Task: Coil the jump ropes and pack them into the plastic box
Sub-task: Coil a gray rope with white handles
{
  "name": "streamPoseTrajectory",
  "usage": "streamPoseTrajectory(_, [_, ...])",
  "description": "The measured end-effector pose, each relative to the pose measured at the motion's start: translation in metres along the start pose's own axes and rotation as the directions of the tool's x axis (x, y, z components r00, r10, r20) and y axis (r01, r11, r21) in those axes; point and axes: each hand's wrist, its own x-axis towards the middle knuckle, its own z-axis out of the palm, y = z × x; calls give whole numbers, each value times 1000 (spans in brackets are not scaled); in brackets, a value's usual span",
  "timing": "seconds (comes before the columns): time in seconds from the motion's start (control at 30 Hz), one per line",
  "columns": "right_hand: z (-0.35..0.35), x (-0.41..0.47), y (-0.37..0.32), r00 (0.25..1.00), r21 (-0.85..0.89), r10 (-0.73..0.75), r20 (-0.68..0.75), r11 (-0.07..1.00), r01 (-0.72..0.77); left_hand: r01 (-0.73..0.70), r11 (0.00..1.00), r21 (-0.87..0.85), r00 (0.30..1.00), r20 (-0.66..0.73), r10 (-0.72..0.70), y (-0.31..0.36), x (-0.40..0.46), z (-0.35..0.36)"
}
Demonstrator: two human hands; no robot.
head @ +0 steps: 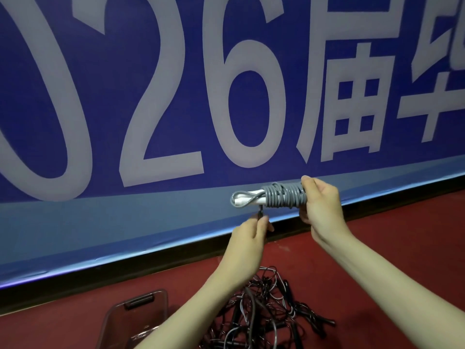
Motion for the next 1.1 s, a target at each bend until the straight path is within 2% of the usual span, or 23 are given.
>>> streamPoseTrajectory(0.07, [-4, 3, 3, 999, -40, -8, -44, 999, 6, -28, 983, 181, 999, 24, 24, -2, -2, 0])
streamPoseTrajectory(0.13, [-9, 7, 4, 996, -77, -10, -87, 997, 3, -82, 911, 405, 996, 66, 60, -5, -3, 2])
streamPoseTrajectory(0.23, [-12, 9, 7, 992, -154, -22, -126, 988, 3, -162, 798, 580, 986, 122, 111, -4, -6, 4])
streamPoseTrajectory(0.33, [-13, 7, 13, 987, -236, -58, -147, 972, 22, -278, 683, 676, 960, 183, 210, 0, -4, 5])
streamPoseTrajectory(0.43, [-15, 5, 12, 985, -325, -122, -123, 943, 76, -392, 609, 690, 907, 178, 382, 5, -2, -2])
streamPoseTrajectory(0.57, [-18, 5, 7, 961, -480, -277, -16, 845, 236, -423, 559, 714, 870, 148, 470, 5, 5, -17])
streamPoseTrajectory(0.7, [-18, 7, 2, 941, -477, -319, 114, 813, 334, -387, 614, 688, 890, 104, 444, 14, 7, -34])
streamPoseTrajectory(0.83, [-20, 9, -3, 912, -441, -297, 284, 804, 399, -331, 785, 523, 925, 15, 380, 15, 11, -46])
streamPoseTrajectory(0.97, [-22, 9, -10, 905, -378, -205, 373, 857, 350, -280, 889, 364, 956, 21, 292, 6, 19, -54])
streamPoseTrajectory(1.1, [-22, 6, -15, 903, -337, -124, 412, 900, 277, -265, 940, 214, 964, 89, 252, 0, 20, -57])
